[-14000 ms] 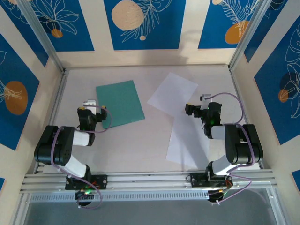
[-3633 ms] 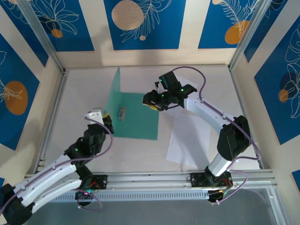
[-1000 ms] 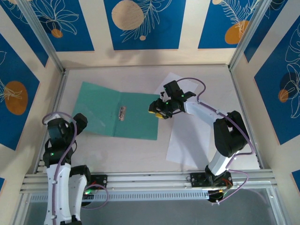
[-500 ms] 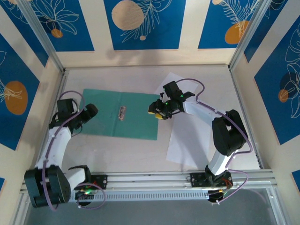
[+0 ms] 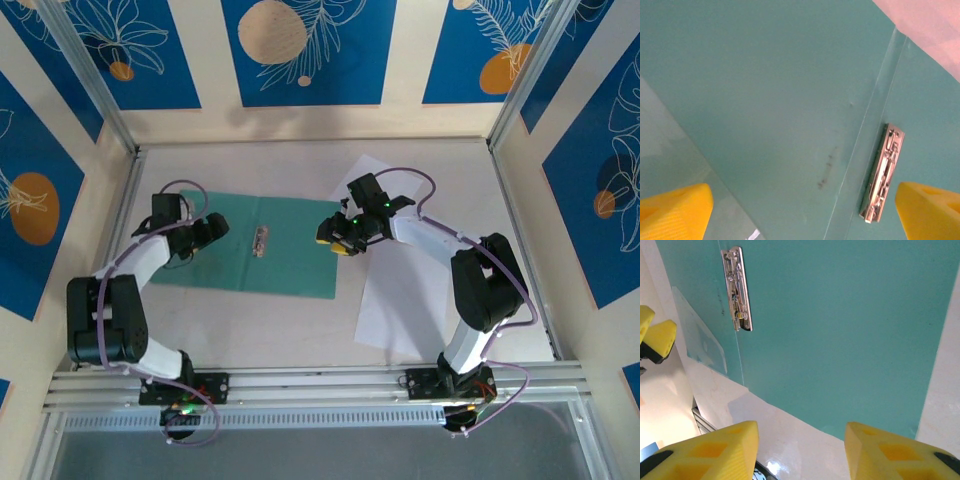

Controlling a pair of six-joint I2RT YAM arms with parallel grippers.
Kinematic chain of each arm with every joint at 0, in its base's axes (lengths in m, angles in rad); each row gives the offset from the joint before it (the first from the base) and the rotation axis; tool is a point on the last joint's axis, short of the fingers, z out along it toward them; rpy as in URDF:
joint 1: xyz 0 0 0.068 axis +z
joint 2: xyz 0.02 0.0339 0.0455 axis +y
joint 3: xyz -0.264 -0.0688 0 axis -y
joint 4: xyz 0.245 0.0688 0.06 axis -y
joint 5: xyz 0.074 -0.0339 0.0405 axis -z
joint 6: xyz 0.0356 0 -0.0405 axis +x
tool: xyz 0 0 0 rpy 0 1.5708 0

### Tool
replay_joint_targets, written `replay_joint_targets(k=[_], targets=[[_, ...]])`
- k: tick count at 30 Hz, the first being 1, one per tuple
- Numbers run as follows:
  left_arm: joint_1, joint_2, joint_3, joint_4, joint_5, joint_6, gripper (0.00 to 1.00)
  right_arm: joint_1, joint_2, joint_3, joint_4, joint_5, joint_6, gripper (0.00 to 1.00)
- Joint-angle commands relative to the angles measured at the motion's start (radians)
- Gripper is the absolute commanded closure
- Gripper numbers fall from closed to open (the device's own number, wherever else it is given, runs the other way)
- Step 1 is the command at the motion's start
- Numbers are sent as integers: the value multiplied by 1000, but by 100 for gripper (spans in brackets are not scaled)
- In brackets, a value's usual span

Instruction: Put the files into the folder

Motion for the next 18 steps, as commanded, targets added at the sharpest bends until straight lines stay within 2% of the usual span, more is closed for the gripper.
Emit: replay_joint_targets(k=[1,9,18], targets=[[-8,55,43,35,-4,40,6,2,-6,-9,-30,-11,-20,50],[-35,173,73,72,22,44,8,-7,-31,-32,-34,4,-33,50],[-106,243,62,119,42,14,9,-34,-76,-71,-29,6,-48,50]])
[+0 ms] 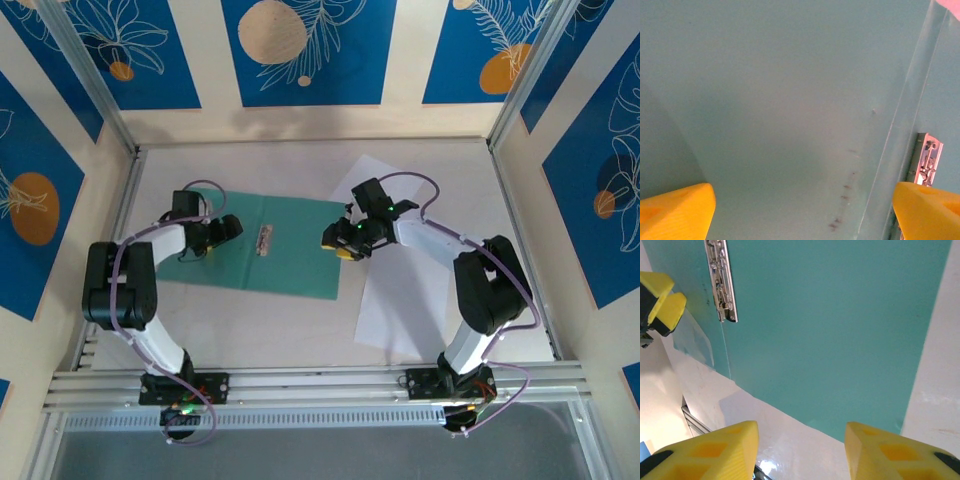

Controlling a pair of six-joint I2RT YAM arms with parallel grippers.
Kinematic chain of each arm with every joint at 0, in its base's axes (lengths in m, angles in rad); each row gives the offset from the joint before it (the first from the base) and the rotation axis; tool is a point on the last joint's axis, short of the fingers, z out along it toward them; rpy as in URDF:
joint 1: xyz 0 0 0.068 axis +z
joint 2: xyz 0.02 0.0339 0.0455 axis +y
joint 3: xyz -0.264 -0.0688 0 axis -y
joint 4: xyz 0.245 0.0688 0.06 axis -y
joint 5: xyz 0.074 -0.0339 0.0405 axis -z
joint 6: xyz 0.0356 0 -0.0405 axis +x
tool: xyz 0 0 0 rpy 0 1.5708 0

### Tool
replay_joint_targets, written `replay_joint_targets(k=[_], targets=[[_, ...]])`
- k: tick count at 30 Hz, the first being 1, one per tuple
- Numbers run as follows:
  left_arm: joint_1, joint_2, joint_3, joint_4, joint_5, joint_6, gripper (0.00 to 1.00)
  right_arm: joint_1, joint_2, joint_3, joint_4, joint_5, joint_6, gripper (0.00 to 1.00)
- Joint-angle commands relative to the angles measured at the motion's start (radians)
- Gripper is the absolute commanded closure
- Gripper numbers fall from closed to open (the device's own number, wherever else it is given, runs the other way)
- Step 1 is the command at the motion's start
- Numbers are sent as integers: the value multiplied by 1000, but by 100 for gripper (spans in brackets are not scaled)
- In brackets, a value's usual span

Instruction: Put the files into the folder

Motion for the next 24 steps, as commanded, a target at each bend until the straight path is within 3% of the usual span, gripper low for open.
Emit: replay_joint_targets(k=[1,17,24], targets=[[-39,34,-1,26,35,-12,9,-18,-49,-20,-21,3,-19,50],[-137,-64,-121,60,-29,-220,9,-73,-107,-94,-23,6,-30,50],[-142,-82,-106,32,-55,-208,10,-88,-122,-114,-20,5,-35,50]])
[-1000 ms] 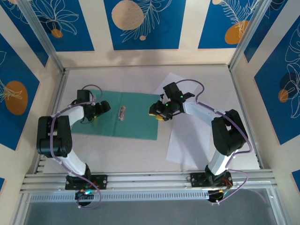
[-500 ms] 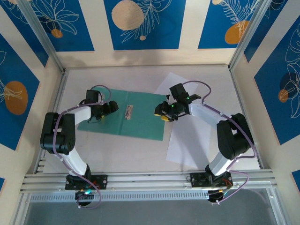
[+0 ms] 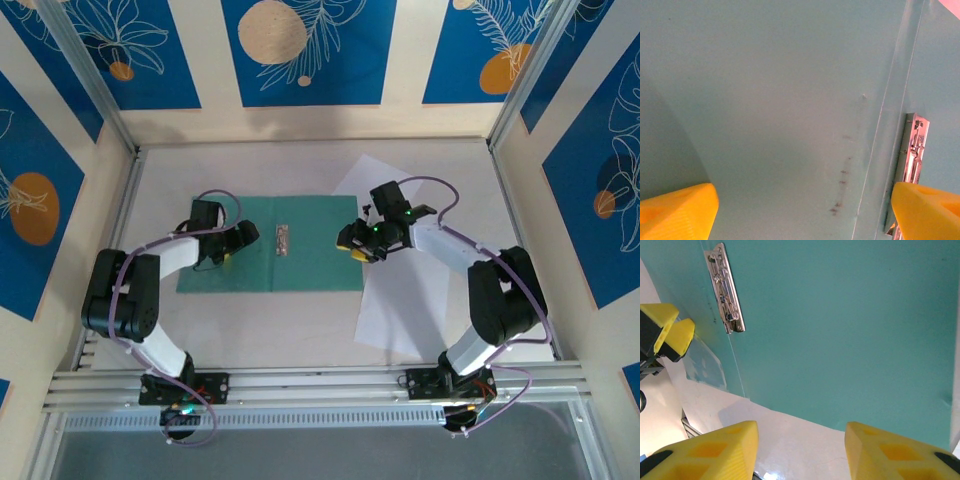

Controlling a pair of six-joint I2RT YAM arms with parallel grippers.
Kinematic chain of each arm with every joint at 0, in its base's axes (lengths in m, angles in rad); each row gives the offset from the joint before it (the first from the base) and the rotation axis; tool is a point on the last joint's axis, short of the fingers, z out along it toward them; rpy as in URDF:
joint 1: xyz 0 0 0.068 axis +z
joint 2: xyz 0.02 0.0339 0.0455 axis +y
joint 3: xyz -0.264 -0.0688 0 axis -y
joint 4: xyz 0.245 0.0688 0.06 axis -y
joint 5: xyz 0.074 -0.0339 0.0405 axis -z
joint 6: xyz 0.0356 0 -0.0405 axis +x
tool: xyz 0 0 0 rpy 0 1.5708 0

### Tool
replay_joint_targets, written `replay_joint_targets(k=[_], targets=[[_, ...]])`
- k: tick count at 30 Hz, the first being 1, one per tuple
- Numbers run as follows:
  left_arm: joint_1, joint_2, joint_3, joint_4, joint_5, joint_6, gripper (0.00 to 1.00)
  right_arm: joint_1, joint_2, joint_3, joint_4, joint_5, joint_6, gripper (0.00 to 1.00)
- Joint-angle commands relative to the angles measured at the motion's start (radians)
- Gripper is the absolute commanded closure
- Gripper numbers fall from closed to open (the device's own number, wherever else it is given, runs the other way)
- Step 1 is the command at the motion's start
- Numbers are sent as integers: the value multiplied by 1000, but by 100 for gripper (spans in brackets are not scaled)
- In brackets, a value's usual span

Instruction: Put the files into the folder

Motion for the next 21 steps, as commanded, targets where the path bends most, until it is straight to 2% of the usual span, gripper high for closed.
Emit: replay_joint_targets(k=[1,12,21], targets=[[-10,-6,12,-71,-19,-9,9,-13,-34,-21,-18,-7,-19,50],[-32,-62,141,-205,-41,59,10,-44,-84,-56,-9,4,-24,50],[-158,-195,263,-342,-135,139,10,-95,-227,-137,10,84,-51,44]])
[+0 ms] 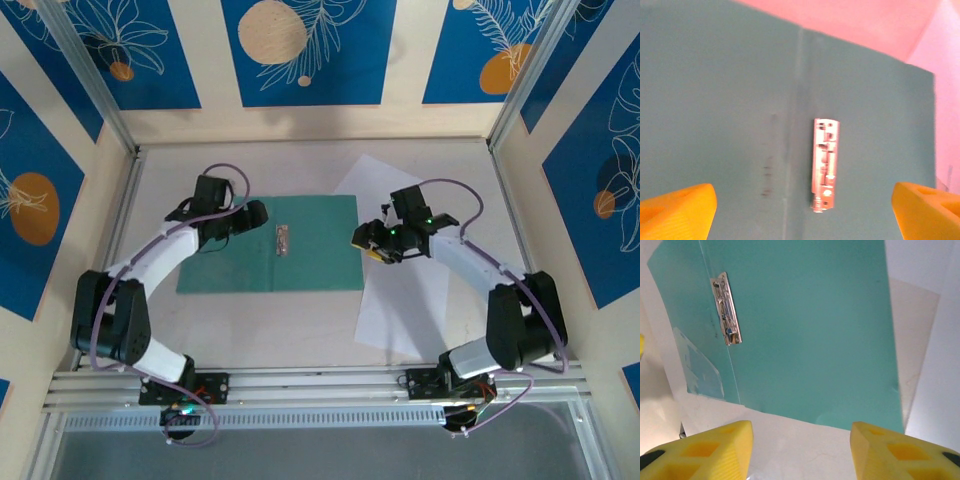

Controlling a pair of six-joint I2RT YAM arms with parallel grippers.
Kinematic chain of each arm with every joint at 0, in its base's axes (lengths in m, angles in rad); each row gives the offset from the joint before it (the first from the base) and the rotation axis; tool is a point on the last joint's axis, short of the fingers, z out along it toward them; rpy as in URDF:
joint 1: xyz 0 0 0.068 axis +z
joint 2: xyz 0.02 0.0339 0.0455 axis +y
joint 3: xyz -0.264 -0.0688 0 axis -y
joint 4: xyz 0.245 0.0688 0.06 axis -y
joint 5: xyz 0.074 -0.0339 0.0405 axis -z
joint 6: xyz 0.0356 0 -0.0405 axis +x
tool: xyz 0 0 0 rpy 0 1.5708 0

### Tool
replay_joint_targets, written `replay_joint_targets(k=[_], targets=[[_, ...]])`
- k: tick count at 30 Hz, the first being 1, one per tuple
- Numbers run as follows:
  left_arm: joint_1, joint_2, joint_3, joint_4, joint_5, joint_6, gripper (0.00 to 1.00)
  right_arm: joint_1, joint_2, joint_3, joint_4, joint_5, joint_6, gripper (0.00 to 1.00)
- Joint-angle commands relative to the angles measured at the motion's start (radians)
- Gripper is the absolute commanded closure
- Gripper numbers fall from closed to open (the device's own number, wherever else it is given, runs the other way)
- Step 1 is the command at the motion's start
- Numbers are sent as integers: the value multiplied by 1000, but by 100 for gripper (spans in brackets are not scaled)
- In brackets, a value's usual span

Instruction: Put the files into the folder

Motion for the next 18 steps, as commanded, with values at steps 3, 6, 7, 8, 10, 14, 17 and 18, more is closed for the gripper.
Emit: replay_joint_targets(k=[3,6,7,8,10,14,17,18], targets=[[-92,-72,62,-84,-48,52,10,-55,-116,-62,-7,53,-30,43],[-146,-82,89,-81,-32,57,10,-96,-174,-91,-16,59,-39,42],[-165,-83,97,-80,-30,59,10,-109,-192,-99,-23,62,-44,41],[-186,-87,100,-75,-31,59,10,-122,-206,-104,-30,62,-48,41],[-224,-89,104,-62,-28,55,10,-145,-228,-113,-47,60,-57,40],[-306,-74,121,-44,-41,39,10,-191,-262,-125,-88,59,-68,40],[-367,-49,137,-34,-53,27,10,-224,-289,-144,-109,63,-61,39],[-389,-39,141,-28,-56,23,10,-233,-298,-151,-115,67,-57,37]])
